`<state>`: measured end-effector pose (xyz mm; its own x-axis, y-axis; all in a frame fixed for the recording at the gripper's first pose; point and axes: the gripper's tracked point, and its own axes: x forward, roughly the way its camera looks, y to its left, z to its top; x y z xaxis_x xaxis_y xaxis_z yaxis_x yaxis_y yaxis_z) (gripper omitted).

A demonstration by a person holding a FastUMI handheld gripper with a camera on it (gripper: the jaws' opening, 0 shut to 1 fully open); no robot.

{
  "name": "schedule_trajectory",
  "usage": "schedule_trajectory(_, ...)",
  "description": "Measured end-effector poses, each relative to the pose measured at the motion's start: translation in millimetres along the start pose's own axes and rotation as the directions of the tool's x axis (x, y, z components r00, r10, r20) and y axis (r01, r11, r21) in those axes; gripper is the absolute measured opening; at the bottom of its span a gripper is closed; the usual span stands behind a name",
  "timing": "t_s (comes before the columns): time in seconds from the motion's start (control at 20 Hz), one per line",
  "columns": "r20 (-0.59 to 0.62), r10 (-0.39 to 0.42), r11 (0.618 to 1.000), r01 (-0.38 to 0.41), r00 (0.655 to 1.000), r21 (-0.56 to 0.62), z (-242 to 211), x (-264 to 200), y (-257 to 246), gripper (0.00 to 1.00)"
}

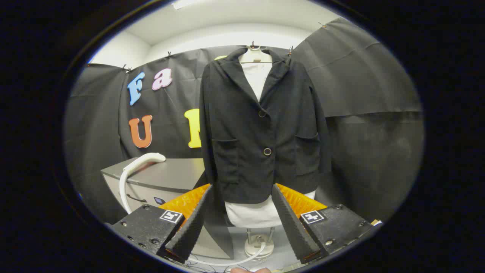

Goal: Iron the clothes twice with a garment steamer, once on the left side and once on the right side.

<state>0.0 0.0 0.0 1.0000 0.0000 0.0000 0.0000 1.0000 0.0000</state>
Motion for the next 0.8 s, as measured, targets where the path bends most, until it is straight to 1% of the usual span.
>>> schedule_trajectory(0.5,0.019,0.001,1.0,-0.001,1.0,0.006,5.5,2.1,10.8,0.98)
schedule_trajectory(0.8,0.029,0.012,1.0,-0.011,0.999,-0.024,8.8,0.2,22.3,0.98)
